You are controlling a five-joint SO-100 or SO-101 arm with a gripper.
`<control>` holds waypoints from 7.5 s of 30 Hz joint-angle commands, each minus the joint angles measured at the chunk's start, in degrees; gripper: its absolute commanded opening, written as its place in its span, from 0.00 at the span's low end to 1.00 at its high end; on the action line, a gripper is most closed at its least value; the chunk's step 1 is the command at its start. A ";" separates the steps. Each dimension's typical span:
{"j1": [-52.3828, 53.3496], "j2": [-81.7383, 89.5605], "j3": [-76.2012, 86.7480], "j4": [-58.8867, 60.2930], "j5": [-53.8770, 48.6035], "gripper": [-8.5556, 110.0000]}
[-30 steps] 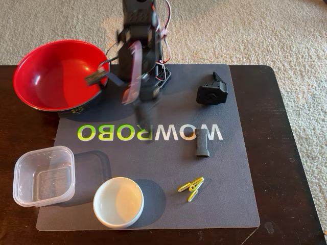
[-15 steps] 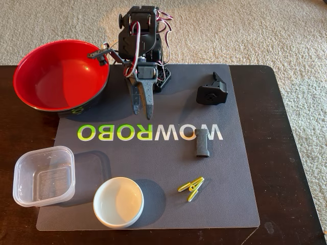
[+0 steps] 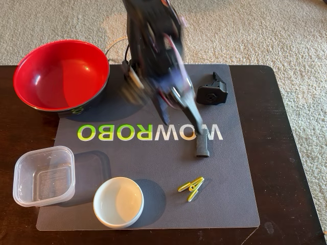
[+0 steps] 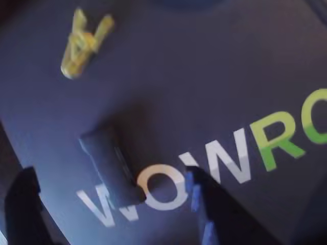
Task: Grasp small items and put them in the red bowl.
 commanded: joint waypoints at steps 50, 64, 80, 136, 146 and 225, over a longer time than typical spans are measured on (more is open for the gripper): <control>18.98 19.07 -3.87 12.39 -2.99 0.07; 82.53 17.49 -6.77 19.86 8.70 0.07; 88.15 32.96 13.10 2.20 14.06 0.39; 36.04 -79.63 -86.84 22.06 -18.63 0.07; 34.10 -59.77 -83.85 23.64 -25.05 0.07; 57.57 -32.87 -59.94 23.12 -5.54 0.38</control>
